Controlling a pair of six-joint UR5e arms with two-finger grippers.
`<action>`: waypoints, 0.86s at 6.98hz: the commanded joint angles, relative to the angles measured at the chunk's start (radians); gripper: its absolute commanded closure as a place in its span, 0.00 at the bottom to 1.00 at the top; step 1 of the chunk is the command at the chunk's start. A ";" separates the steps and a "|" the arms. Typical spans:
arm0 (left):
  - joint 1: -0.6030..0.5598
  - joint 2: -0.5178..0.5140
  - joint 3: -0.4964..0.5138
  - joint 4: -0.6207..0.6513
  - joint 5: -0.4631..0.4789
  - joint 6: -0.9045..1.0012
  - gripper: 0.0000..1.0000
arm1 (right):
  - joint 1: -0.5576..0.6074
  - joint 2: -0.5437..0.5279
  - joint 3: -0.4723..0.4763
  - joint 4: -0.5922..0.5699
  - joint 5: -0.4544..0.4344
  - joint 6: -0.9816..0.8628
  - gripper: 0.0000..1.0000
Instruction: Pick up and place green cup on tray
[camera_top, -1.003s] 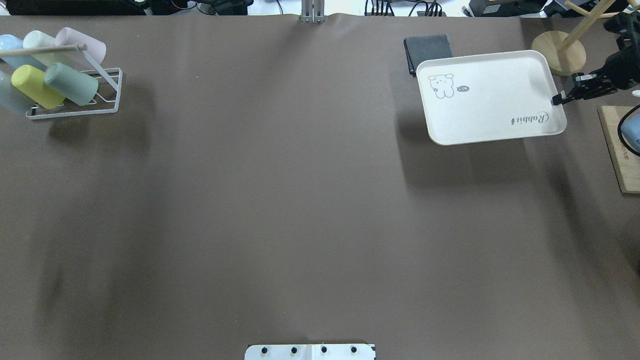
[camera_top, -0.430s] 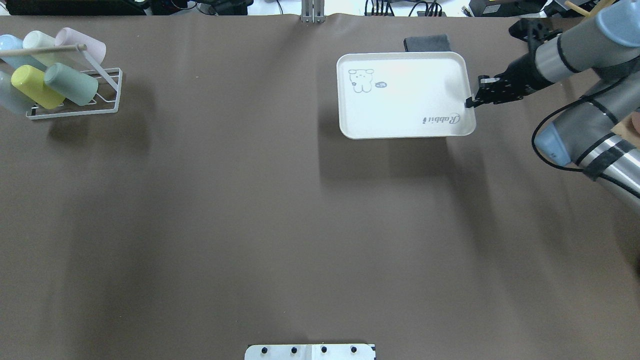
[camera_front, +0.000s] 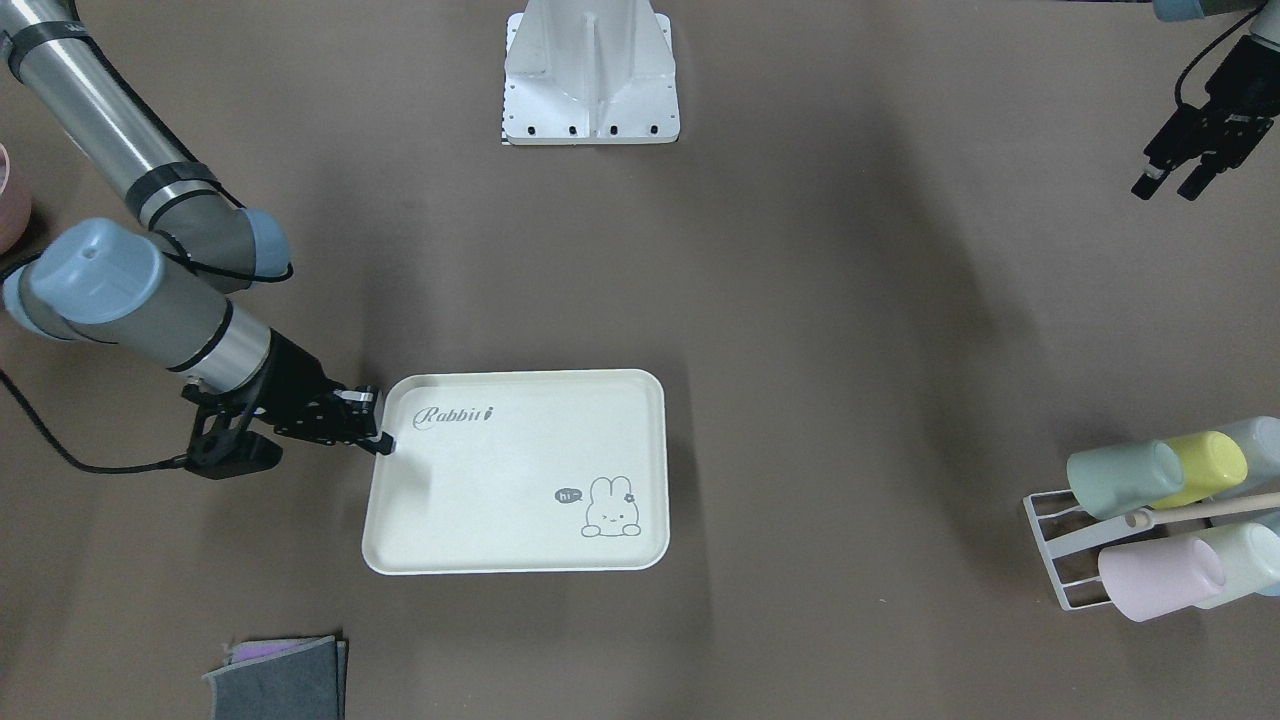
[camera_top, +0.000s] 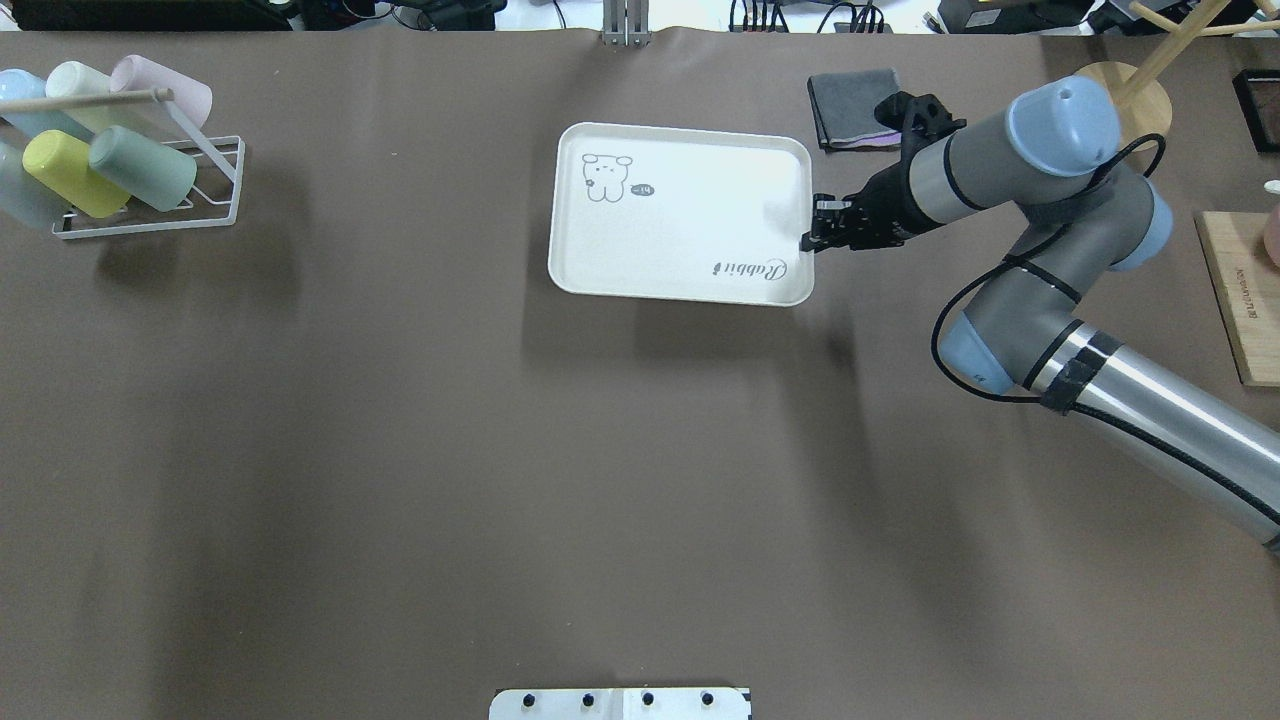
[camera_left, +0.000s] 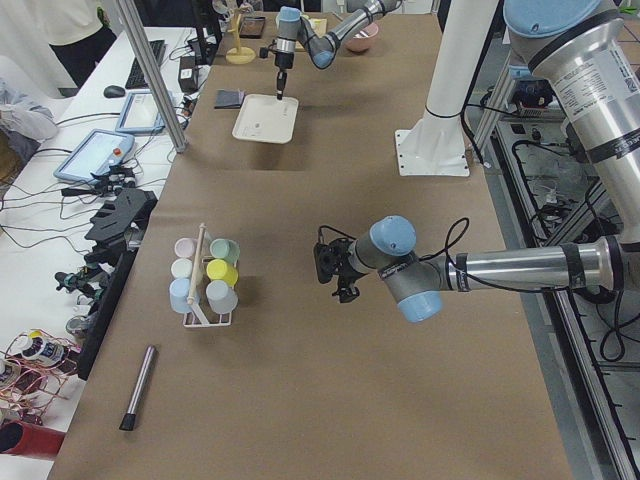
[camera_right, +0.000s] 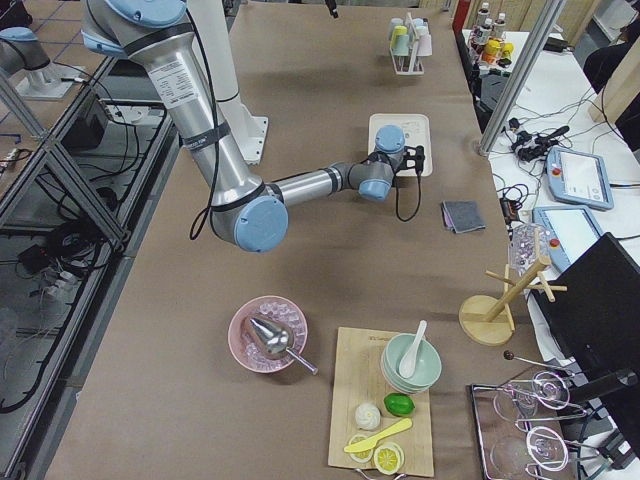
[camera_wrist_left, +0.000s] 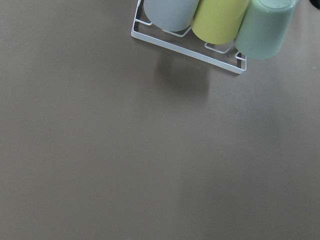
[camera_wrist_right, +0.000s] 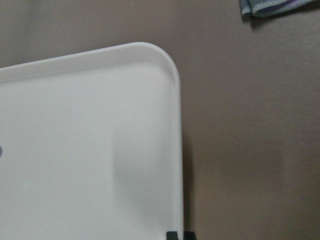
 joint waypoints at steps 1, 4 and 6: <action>-0.056 -0.044 -0.052 0.204 -0.022 0.152 0.02 | -0.073 0.010 0.012 0.004 -0.055 0.067 1.00; -0.042 -0.083 -0.140 0.404 -0.033 0.301 0.01 | -0.105 0.007 0.033 -0.010 -0.043 0.086 1.00; -0.042 -0.167 -0.150 0.463 -0.031 0.475 0.01 | -0.136 -0.006 0.041 -0.010 -0.041 0.089 1.00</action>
